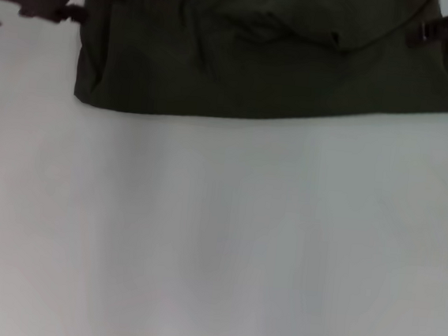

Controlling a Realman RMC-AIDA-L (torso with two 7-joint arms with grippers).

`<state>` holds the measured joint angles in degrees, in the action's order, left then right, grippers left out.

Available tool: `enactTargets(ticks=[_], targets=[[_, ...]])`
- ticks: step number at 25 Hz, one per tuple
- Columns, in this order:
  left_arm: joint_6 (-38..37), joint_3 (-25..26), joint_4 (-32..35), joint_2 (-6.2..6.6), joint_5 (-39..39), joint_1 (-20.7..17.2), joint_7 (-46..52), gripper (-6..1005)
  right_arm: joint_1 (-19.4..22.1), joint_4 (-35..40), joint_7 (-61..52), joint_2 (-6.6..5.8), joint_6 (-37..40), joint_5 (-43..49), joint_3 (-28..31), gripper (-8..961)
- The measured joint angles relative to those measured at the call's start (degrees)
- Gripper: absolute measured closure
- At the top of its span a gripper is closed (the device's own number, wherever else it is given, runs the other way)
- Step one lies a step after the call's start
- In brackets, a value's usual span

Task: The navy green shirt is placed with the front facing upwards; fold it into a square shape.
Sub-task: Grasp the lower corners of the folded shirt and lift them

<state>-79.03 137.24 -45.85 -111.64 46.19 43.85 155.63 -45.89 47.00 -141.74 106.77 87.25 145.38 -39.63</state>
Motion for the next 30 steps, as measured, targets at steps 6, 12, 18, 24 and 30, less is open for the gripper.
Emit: enactTargets(ticks=[6, 12, 18, 24, 30], targets=[[-1.08, 3.72, 1.42, 0.16, 0.04, -3.17, -0.29, 175, 2.19, -0.24, 0.51, -0.18, 4.42, -3.37, 4.27, 12], [-0.32, 3.91, 6.18, 0.08, -0.06, -3.53, -0.14, 175, 4.82, -0.24, 0.71, -0.51, 4.93, -7.39, 4.67, 12], [3.22, 2.83, 9.57, -0.56, -0.35, -3.13, -0.35, 175, 5.43, -0.22, 0.45, -0.73, 5.12, -7.34, 4.73, 12], [8.97, -1.37, 10.07, -1.55, -0.7, -3.31, 0.09, 176, 5.77, -0.23, 0.42, -0.54, 5.13, -7.38, 4.74, 12], [10.54, -1.88, 12.81, -1.21, -2.04, -2.71, 1.26, 176, 6.08, -0.24, 0.41, -0.29, 5.14, -7.41, 4.83, 11]])
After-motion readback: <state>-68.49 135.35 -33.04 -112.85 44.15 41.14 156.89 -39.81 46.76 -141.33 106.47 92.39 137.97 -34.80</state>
